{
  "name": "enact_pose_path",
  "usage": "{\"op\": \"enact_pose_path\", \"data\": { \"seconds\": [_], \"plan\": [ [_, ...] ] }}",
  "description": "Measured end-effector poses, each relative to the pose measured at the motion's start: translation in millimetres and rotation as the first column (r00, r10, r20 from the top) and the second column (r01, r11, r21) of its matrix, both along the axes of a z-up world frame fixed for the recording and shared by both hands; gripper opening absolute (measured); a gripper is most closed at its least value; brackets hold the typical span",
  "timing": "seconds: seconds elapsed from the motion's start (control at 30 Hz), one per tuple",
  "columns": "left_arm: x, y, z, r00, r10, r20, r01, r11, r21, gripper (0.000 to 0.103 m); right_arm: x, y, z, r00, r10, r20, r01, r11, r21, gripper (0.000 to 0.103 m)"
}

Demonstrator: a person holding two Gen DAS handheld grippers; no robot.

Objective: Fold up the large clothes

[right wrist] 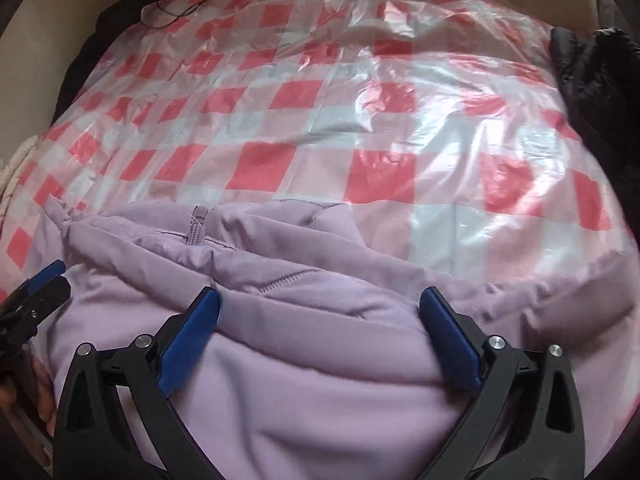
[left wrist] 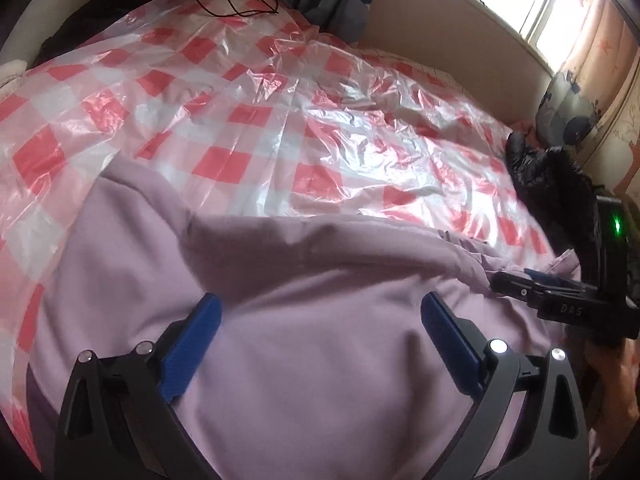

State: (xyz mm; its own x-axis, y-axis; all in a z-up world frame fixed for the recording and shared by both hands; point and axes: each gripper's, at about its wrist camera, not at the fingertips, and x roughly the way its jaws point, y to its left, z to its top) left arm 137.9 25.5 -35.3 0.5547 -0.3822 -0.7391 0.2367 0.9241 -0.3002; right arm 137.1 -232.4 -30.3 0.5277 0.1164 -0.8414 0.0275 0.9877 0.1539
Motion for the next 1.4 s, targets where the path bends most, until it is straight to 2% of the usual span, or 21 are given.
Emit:
{"op": "enact_pose_path", "data": {
  "seconds": [0.1,0.17,0.23,0.27,0.3,0.33,0.43,0.5,0.53,0.6,0.63,0.7,0.77,0.8,0.83,0.93,1.0,1.07,1.13,1.2,1.4],
  "plan": [
    [-40.3,32.0,29.6,0.998,0.031,0.058,-0.03,0.999,-0.028,0.096,-61.4,-11.9,47.4,0.99,-0.021,0.14,0.03,0.997,-0.067,0.096],
    [-65.2,45.8,36.5,0.994,0.037,0.107,-0.038,0.999,0.009,0.096,-97.3,-26.4,53.3,0.981,-0.056,0.185,0.082,0.988,-0.134,0.096],
    [-74.8,54.0,26.9,0.993,0.045,0.109,-0.05,0.998,0.046,0.096,-114.8,-52.8,24.4,0.981,-0.127,0.146,0.151,0.974,-0.167,0.096],
    [-73.9,56.8,15.5,0.995,0.046,0.085,-0.051,0.997,0.053,0.096,-117.3,-65.0,4.0,0.984,-0.139,0.11,0.155,0.977,-0.15,0.097],
    [-70.4,60.3,-2.4,0.998,0.036,0.043,-0.037,0.999,0.018,0.096,-121.5,-74.2,-15.2,0.985,-0.132,0.114,0.142,0.986,-0.085,0.097],
    [-69.3,61.5,-13.2,0.999,0.033,0.04,-0.033,0.999,0.0,0.096,-125.2,-77.3,-19.7,0.98,-0.142,0.14,0.152,0.986,-0.062,0.097],
    [-69.5,53.6,-15.6,0.997,0.05,0.056,-0.054,0.996,0.077,0.096,-118.1,-65.4,-14.6,0.987,-0.123,0.108,0.139,0.978,-0.155,0.097],
    [-84.1,53.8,-2.2,0.994,0.071,0.079,-0.079,0.992,0.099,0.096,-123.8,-69.6,0.3,0.988,-0.138,0.075,0.147,0.98,-0.133,0.097],
    [-95.7,54.8,4.6,0.993,0.073,0.095,-0.08,0.993,0.081,0.096,-137.1,-68.5,13.4,0.983,-0.155,0.098,0.165,0.981,-0.104,0.097],
    [-128.3,55.7,17.1,0.983,0.076,0.167,-0.093,0.991,0.099,0.096,-173.5,-53.0,33.9,0.974,-0.129,0.184,0.141,0.989,-0.05,0.097],
    [-145.3,55.3,20.3,0.976,0.068,0.208,-0.095,0.988,0.12,0.096,-194.9,-33.7,41.6,0.969,-0.103,0.222,0.122,0.99,-0.07,0.097],
    [-164.7,55.8,17.0,0.973,0.06,0.224,-0.096,0.983,0.154,0.096,-221.2,-12.1,36.1,0.969,-0.07,0.237,0.099,0.989,-0.112,0.097],
    [-165.8,56.5,7.4,0.983,0.055,0.174,-0.086,0.98,0.177,0.096,-219.8,-3.6,-0.4,0.99,-0.045,0.134,0.065,0.987,-0.147,0.097],
    [-164.9,56.7,2.1,0.988,0.053,0.142,-0.078,0.981,0.179,0.096,-227.6,0.0,-10.9,0.983,-0.02,0.183,0.053,0.982,-0.179,0.097],
    [-166.3,55.7,1.1,0.989,0.053,0.138,-0.078,0.979,0.187,0.096,-231.1,1.6,-11.8,0.978,-0.013,0.209,0.053,0.981,-0.187,0.097],
    [-174.2,56.8,3.2,0.985,0.063,0.158,-0.095,0.975,0.203,0.096,-229.8,4.5,11.5,0.984,-0.095,0.149,0.114,0.985,-0.128,0.097],
    [-181.4,57.8,3.5,0.985,0.064,0.162,-0.098,0.973,0.207,0.096,-245.2,22.9,35.2,0.973,-0.048,0.227,0.066,0.995,-0.07,0.097],
    [-186.5,57.1,4.5,0.982,0.062,0.178,-0.1,0.972,0.212,0.096,-258.3,47.1,46.4,0.962,0.024,0.272,0.012,0.992,-0.129,0.097],
    [-186.9,58.2,6.8,0.981,0.062,0.186,-0.1,0.974,0.203,0.096,-259.8,72.9,35.1,0.966,0.103,0.237,-0.062,0.983,-0.174,0.097],
    [-187.1,60.0,8.6,0.978,0.066,0.198,-0.105,0.975,0.196,0.096,-248.1,86.2,3.4,0.985,0.119,0.125,-0.091,0.974,-0.208,0.097],
    [-191.0,67.2,17.6,0.966,0.083,0.246,-0.127,0.978,0.169,0.096,-249.0,80.6,-0.3,0.985,0.092,0.143,-0.069,0.985,-0.16,0.097]
  ]
}}
